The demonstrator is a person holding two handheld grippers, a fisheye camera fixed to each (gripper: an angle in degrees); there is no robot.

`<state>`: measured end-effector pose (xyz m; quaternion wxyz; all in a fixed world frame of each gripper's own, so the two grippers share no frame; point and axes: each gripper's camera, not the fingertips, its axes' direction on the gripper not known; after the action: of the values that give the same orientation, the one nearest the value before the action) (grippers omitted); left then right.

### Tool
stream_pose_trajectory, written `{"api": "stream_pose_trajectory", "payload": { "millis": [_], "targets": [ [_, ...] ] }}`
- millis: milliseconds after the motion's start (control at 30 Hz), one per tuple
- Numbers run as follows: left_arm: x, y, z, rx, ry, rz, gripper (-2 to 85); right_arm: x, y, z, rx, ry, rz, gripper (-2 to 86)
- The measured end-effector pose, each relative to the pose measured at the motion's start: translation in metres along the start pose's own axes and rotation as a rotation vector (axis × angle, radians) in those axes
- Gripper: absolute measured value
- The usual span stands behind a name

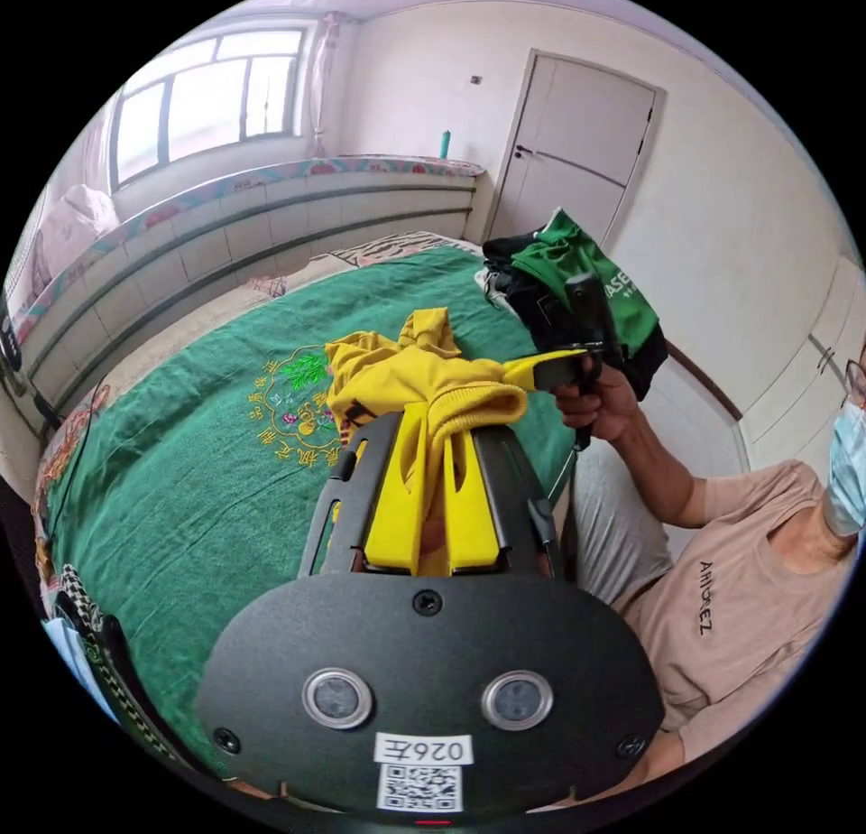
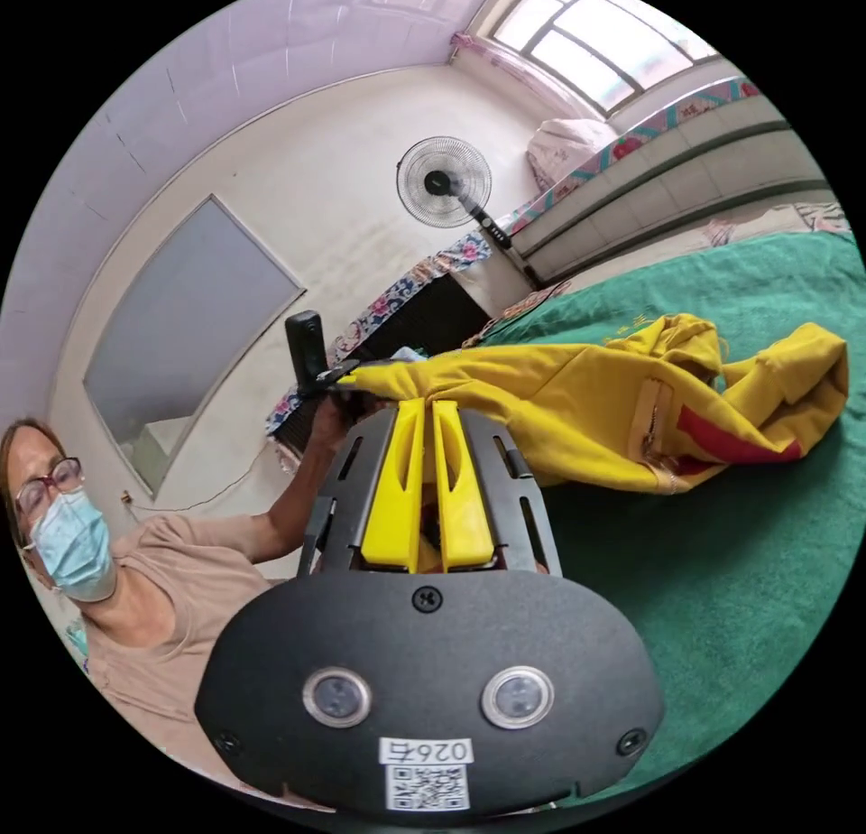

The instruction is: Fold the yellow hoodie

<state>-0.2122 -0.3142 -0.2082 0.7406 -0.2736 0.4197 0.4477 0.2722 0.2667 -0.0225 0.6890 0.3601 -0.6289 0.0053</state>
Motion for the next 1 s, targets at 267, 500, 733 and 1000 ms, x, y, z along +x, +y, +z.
{"api": "stream_pose_trajectory", "payload": {
  "millis": [267,500,733,1000],
  "targets": [
    [-0.076,0.057,-0.032,0.204,0.21,-0.149,4.9,0.044,-0.017,0.003,-0.006,-0.045,0.058,-1.6],
    [-0.064,0.073,-0.029,0.191,0.169,-0.025,14.0,0.052,-0.037,-0.02,0.124,0.042,0.01,-1.6],
    [-0.01,0.071,0.051,-0.099,-0.077,0.178,10.0,0.049,-0.069,-0.019,0.179,0.079,-0.118,-1.5],
    [-0.025,0.067,0.024,-0.098,-0.289,0.234,0.6,0.075,-0.109,-0.051,0.248,0.363,-0.15,3.3]
  ]
}}
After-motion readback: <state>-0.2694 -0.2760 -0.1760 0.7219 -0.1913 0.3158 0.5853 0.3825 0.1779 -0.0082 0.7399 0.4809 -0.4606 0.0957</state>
